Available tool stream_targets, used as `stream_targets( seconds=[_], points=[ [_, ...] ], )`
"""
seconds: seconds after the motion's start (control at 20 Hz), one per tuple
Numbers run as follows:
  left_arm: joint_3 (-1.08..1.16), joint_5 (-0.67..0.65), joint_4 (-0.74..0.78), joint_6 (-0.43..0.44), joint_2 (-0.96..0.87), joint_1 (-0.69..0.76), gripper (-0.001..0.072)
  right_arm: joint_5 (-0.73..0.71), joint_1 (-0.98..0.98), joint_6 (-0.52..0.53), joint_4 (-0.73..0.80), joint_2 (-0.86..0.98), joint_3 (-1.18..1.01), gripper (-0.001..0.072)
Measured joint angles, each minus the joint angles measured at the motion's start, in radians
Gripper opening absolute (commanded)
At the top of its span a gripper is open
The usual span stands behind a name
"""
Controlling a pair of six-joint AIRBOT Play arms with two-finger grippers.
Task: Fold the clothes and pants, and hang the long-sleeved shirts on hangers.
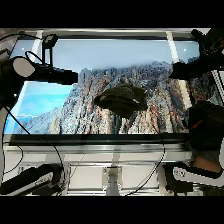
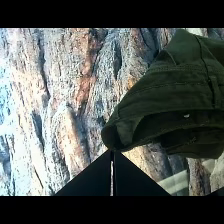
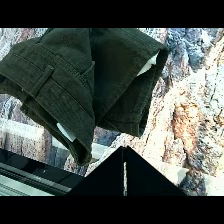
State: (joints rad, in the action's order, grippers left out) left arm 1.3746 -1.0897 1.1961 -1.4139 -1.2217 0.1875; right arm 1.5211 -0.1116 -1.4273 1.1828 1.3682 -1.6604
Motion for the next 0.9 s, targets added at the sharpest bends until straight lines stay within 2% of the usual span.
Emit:
stream_targets(
  seconds=[0.9],
  points=[
    [0.000, 0.001, 0.000, 0.000, 0.000, 0.000, 0.0013, -0.001, 0.000, 0.000, -0.006, 0.000, 0.000, 0.0034]
  ],
)
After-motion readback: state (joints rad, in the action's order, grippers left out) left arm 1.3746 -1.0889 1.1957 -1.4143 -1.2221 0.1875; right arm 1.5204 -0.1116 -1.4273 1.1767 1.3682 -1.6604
